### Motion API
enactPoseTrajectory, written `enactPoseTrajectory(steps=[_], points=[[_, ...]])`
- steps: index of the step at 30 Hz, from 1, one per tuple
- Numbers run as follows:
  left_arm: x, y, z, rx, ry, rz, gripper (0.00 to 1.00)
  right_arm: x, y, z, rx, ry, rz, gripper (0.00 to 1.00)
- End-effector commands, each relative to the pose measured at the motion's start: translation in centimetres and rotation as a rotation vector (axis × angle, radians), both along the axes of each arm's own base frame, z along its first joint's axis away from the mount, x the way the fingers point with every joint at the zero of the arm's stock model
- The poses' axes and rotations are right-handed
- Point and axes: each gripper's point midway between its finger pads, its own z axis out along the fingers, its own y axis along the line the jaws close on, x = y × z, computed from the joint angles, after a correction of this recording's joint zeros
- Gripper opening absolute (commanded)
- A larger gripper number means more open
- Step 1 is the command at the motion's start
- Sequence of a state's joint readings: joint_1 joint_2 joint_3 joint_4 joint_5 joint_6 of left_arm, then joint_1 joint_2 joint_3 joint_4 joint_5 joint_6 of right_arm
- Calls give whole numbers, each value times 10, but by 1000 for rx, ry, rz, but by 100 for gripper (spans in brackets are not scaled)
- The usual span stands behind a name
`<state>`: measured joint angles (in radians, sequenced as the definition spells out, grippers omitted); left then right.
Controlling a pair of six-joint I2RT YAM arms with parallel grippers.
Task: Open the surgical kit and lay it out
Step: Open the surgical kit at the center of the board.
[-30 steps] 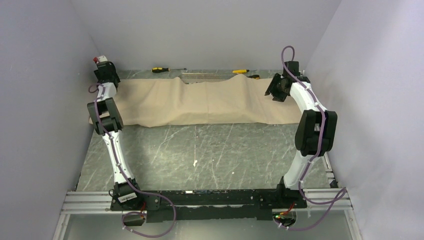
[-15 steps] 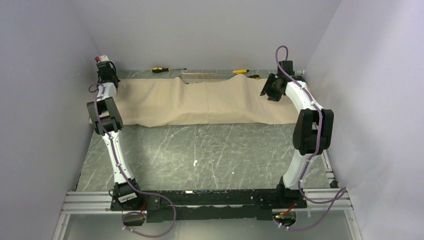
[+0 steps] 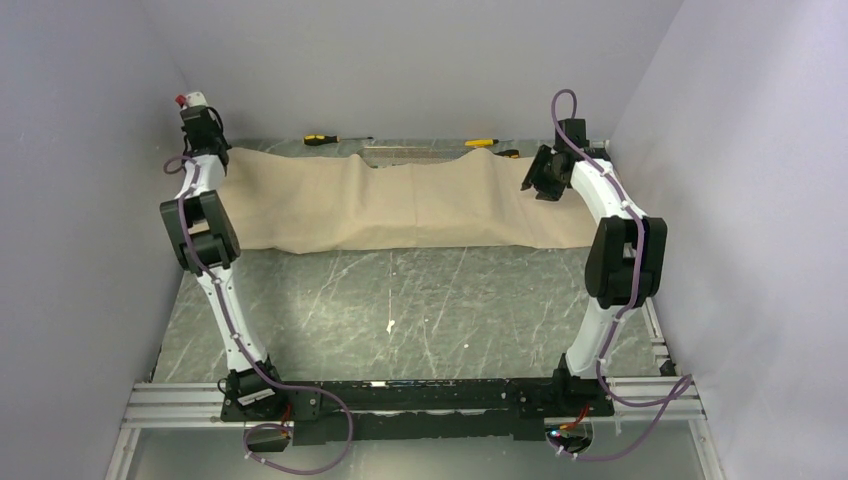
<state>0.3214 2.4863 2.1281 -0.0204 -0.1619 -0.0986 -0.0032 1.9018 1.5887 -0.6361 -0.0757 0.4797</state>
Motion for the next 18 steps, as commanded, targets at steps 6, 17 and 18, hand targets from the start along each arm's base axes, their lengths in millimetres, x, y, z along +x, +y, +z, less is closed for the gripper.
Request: enactPoseTrajectory(steps=[6, 17, 18], points=[[-72, -6, 94, 47, -95, 95, 0, 18, -18, 26, -55, -79, -42, 48], [-220, -20, 91, -28, 25, 353, 0, 25, -29, 46, 5, -120, -134, 48], [-234, -21, 87, -32, 40, 376, 0, 23, -28, 45, 18, -117, -143, 48]])
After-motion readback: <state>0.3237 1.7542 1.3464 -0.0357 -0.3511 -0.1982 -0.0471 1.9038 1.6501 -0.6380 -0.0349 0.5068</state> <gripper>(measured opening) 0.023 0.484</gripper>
